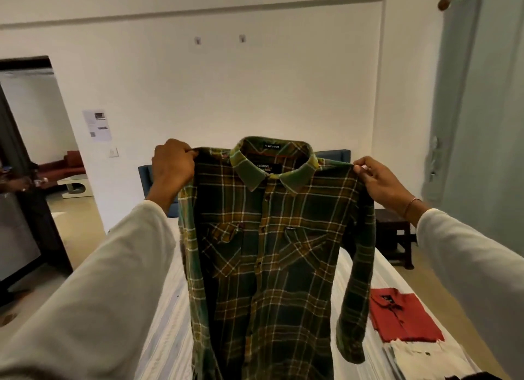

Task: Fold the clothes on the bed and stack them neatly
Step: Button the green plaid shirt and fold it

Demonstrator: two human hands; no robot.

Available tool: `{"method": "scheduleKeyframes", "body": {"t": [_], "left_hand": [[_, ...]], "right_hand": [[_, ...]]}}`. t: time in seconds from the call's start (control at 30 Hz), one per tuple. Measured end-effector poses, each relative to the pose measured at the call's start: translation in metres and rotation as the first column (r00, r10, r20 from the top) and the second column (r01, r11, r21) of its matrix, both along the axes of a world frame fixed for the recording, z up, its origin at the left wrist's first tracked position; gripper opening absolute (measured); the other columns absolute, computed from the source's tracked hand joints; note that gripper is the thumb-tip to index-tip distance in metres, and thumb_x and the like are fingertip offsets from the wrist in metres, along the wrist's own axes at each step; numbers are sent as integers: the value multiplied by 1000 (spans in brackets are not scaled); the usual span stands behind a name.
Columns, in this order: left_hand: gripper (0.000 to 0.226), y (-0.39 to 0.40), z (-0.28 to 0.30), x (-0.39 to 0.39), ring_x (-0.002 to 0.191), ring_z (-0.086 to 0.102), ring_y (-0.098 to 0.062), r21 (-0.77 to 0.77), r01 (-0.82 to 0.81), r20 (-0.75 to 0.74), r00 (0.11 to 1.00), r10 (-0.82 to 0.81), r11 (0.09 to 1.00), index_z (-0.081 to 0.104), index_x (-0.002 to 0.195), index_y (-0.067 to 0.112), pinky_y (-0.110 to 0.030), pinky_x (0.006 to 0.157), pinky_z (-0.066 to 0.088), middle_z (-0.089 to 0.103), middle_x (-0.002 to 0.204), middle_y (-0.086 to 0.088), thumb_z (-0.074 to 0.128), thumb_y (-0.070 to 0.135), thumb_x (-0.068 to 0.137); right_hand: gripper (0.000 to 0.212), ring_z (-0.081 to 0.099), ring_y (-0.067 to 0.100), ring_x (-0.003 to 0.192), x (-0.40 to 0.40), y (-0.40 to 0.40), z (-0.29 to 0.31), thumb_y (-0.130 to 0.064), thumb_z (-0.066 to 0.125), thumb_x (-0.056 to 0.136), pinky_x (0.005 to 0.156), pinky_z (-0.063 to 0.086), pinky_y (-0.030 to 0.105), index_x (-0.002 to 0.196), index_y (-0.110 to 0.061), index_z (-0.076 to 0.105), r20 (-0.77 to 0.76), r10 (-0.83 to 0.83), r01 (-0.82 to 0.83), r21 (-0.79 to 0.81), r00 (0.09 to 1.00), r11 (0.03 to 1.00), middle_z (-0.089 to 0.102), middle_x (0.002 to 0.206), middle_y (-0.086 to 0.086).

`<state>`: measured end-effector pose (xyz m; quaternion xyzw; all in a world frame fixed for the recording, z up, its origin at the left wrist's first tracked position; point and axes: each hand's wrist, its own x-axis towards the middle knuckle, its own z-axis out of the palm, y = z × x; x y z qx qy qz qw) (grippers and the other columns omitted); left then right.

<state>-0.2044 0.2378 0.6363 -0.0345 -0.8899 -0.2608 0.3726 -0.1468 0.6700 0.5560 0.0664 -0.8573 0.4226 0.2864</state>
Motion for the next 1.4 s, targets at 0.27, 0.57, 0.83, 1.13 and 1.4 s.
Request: {"method": "scheduleKeyframes", "body": {"t": [0.27,0.57,0.83,1.13,1.4], "left_hand": [[23,-4,-38,-11,90,58,-33,216,122,-3,992,-125,969,59,102,0,-42,77,46,64,101,-18,44,18,106],[29,-40,-39,0,69,55,-5,-245,404,-105,892,-439,881,47,78,36,-17,66,41,55,73,16,53,22,103],[30,-55,-26,-2,44,50,-8,-469,261,-273,866,-419,844,67,90,22,-23,51,41,60,57,5,49,44,102],[9,-54,-4,-4,52,56,-3,-453,383,-219,828,-516,805,72,89,27,-19,56,43,61,62,13,66,28,96],[11,-41,6,-11,78,70,-17,-78,497,70,867,-493,864,77,101,14,-32,76,56,75,82,-5,69,14,94]], "right_hand": [[20,57,26,88,-7,-9,24,-25,44,108,71,42,26,116,-9,54,-201,-84,133,245,976,960,61,100,7],[22,60,24,87,-7,16,40,-28,59,100,70,43,20,106,-7,63,-215,-136,195,284,967,939,63,94,4],[22,57,24,84,-1,27,60,-23,58,101,72,47,25,106,-2,63,-431,-99,280,380,897,882,65,97,13],[25,58,26,76,7,37,72,-24,58,100,68,46,31,103,0,60,-405,-104,285,416,908,863,61,87,9],[22,64,27,86,14,38,65,-34,59,97,71,51,25,96,-16,71,-166,-44,93,301,985,949,69,89,4]]}}
